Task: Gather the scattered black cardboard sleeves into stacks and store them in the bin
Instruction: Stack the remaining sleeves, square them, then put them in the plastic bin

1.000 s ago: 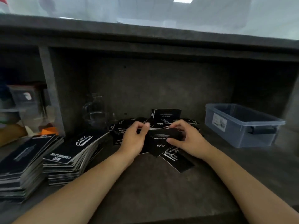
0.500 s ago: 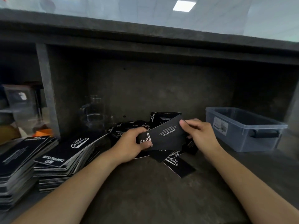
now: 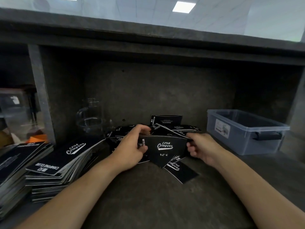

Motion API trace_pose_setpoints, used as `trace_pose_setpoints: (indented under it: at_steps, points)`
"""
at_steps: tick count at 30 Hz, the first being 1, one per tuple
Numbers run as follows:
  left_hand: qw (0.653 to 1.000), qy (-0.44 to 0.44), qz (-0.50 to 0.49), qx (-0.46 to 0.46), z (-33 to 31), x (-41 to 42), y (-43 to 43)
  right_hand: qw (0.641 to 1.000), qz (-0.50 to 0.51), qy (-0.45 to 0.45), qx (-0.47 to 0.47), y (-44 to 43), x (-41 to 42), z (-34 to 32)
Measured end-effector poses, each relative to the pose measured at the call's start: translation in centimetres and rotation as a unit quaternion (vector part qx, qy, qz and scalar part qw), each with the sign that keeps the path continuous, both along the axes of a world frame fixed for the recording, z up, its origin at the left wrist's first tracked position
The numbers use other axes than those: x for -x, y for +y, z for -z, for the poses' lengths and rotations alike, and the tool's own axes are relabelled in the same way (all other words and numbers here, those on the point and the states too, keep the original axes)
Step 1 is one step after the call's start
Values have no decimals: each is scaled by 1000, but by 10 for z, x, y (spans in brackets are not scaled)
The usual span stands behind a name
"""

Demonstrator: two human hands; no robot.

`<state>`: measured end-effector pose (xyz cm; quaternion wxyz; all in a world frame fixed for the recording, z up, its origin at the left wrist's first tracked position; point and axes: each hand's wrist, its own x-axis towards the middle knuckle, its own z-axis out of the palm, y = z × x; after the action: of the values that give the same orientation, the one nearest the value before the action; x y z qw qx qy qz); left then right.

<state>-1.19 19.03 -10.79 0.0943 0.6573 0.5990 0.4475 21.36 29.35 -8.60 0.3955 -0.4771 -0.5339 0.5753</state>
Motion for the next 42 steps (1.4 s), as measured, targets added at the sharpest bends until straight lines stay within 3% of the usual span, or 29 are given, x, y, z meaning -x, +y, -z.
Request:
trace_pose_setpoints:
  at_steps: [3, 5, 7, 9, 11, 13, 15, 21, 23, 26, 30, 32, 33, 35, 37, 42]
  points:
    - [998, -39, 43, 14, -4, -5, -6, 995, -63, -71, -2, -7, 3, 0]
    - [998, -6, 58, 18, -4, -5, -7, 993, -64, -100, -26, -9, 2, 1]
    - [998, 37, 47, 21, -2, -4, -5, 993, -77, -73, -41, -10, 2, 0]
    - [999, 11, 24, 36, -1, -2, -2, 989, -101, -68, -85, -13, 1, -4]
    - [999, -32, -3, 42, -1, 3, 0, 967, -115, -136, -184, -19, 0, -6]
    - [997, -59, -12, 44, 1, 9, 3, 918, -145, -189, -316, -20, -2, -4]
    - [997, -61, -18, 38, 4, 11, 5, 877, -169, -249, -374, -15, -3, 2]
    - [998, -46, -24, -38, -8, -3, -3, 861, -202, -270, -380, -10, -8, 4]
    - [999, 7, -8, -46, -13, -6, -10, 854, -213, -281, -383, -9, -8, 5]
    - [994, 110, -1, 22, -9, -6, -11, 842, -197, -310, -396, -7, -7, 7]
    - [995, 97, -20, 33, -8, -6, -9, 891, -102, -263, -356, -10, -5, 0]
    - [997, 69, -35, 12, -10, -6, -9, 870, 2, -344, -354, 2, -14, -2]
    - [997, 55, -47, -2, -11, -6, -9, 860, 9, -404, -311, 6, -21, -2]
    - [995, 38, -86, -26, -12, -4, -9, 837, -41, -503, -212, 9, -33, 0]
    - [991, 27, -124, -35, -15, -1, -9, 819, -65, -537, -193, 8, -40, 0]
    - [990, -7, -141, -5, -14, 1, -8, 908, -12, -380, -178, 22, -42, 1]
